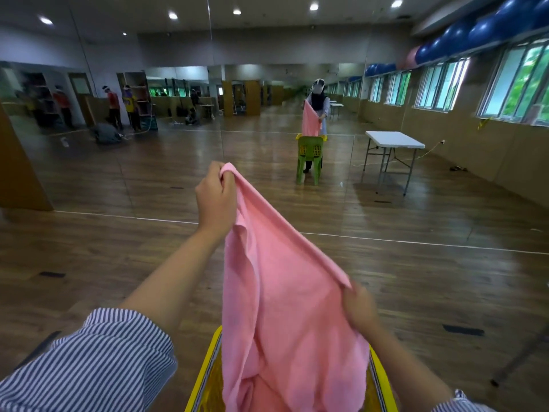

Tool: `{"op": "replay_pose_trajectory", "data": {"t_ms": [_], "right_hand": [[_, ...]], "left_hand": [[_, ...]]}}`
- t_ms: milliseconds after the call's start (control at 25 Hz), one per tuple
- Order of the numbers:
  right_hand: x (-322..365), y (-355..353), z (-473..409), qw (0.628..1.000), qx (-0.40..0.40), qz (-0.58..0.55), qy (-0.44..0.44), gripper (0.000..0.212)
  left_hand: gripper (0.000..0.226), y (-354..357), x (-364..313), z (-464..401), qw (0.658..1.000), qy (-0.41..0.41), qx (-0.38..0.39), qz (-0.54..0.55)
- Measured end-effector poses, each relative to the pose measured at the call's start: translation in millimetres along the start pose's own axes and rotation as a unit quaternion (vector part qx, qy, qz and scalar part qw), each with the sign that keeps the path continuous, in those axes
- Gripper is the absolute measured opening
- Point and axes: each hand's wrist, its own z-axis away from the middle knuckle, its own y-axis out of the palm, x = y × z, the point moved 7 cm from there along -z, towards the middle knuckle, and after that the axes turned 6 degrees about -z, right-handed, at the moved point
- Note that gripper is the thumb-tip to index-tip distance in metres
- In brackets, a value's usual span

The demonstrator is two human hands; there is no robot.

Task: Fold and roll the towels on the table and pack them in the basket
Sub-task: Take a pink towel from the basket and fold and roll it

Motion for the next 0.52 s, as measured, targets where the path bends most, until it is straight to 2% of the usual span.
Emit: {"op": "replay_pose_trajectory", "data": {"t_ms": [40,120,200,280,400,520], "right_hand": [[8.1,-9.8,-12.0,0.998,-0.036,-0.049,0.026,0.047],[49.8,-35.5,-34.4,0.99,-0.084,-0.111,0.011,0.034],[97.3,-64.1,-47.1,0.988,-0.096,-0.117,-0.042,0.021],[126.3,-92.4,-52.0,0.984,-0.116,-0.104,-0.087,0.022],[124.0,-127.4,-54.6,0.98,-0.161,-0.077,-0.09,0.03],[103.1,-147.8,-48.9,0.981,-0.183,-0.039,-0.06,0.032]], "left_hand": [[0.019,2.1,-1.8,-0.1,1.0,-0.009,0.007,0.008],[0.019,7.7,-6.4,-2.2,0.999,-0.019,0.027,0.025],[0.019,10.6,-12.0,-5.0,0.999,-0.017,0.046,0.019],[0.019,4.9,-9.8,-11.0,0.999,-0.035,0.033,0.016],[0.02,-8.4,2.0,-19.1,0.998,-0.061,0.009,0.011],[0.026,-12.1,9.2,-17.8,0.997,-0.074,0.02,-0.011]]}}
